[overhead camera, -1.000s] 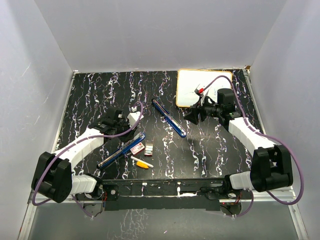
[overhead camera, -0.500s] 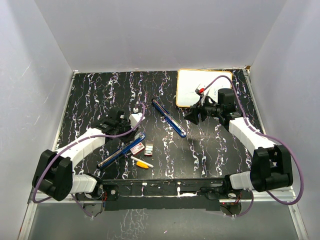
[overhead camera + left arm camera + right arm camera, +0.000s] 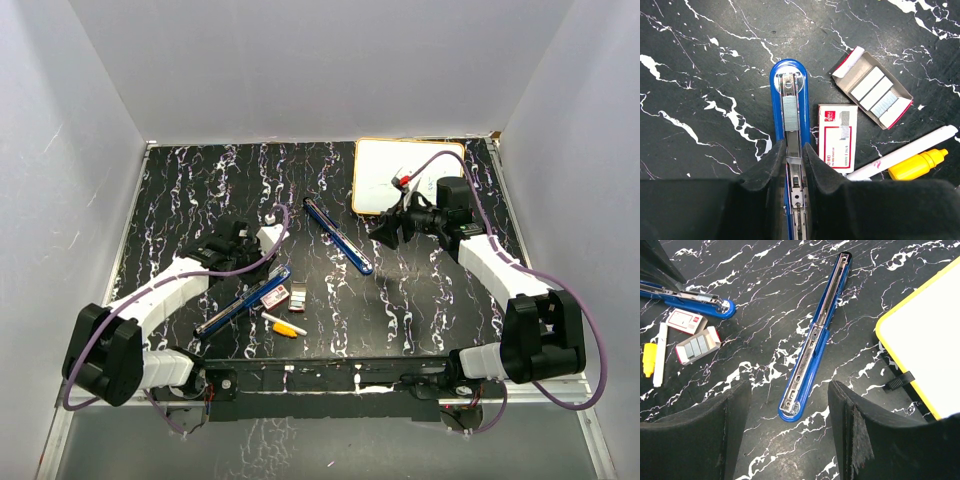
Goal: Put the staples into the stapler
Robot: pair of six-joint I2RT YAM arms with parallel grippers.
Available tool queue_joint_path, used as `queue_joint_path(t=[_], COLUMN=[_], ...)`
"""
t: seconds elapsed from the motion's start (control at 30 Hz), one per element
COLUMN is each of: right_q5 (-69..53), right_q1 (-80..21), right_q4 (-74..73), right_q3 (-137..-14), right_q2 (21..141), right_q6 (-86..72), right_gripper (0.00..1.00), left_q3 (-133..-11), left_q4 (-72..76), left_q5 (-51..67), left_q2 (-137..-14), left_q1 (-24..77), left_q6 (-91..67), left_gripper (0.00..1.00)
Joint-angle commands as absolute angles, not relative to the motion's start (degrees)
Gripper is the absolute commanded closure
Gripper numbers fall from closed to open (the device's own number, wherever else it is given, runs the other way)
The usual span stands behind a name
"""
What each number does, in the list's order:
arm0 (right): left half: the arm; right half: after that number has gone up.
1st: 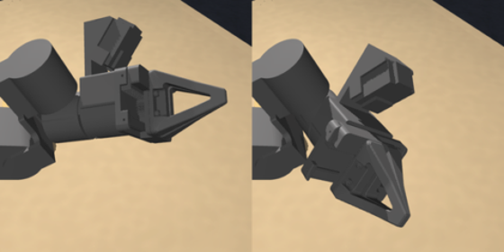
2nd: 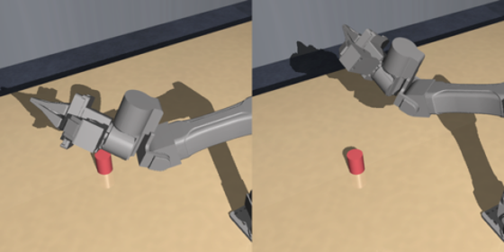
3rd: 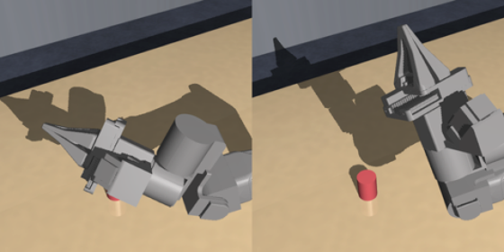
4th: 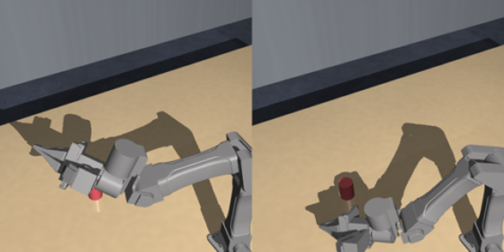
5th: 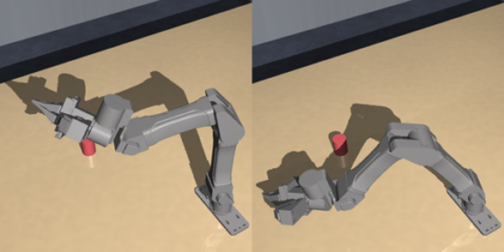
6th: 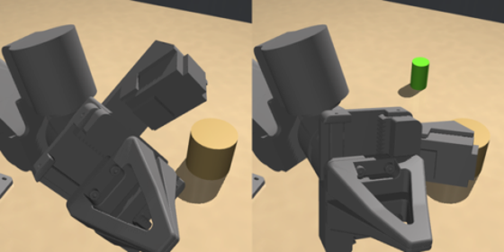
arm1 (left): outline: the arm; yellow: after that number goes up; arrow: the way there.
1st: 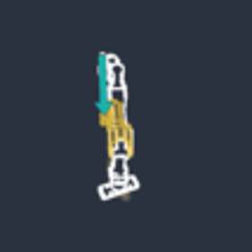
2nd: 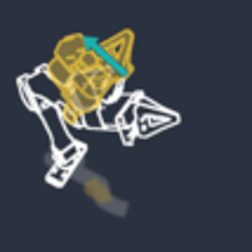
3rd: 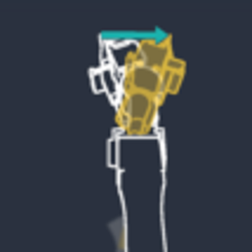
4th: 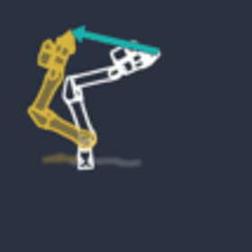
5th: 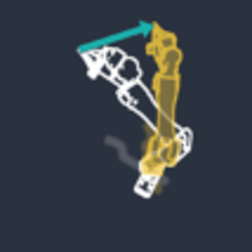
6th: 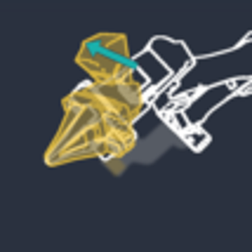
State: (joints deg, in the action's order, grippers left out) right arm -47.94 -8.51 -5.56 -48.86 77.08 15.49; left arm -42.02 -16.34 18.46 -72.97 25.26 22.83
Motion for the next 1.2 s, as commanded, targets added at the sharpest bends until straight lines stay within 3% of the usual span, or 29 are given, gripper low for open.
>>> queue_joint_path(t=[0.0, 1.17], right_q5=[-48.43, -49.88], right_q1=[-7.83, -7.18], right_q4=[-2.40, -2.11], right_q3=[-48.09, -47.54], right_q2=[76.22, 76.47], right_q6=[15.10, 14.85], right_gripper=[0.35, 0.32], left_q3=[-44.13, -42.97], left_q4=[-17.04, -16.89], left_q5=[19.28, 17.47], left_q2=[-70.56, -74.11], left_q1=[25.40, 25.41], left_q6=[22.08, 24.16], left_gripper=[0.99, 1.00])
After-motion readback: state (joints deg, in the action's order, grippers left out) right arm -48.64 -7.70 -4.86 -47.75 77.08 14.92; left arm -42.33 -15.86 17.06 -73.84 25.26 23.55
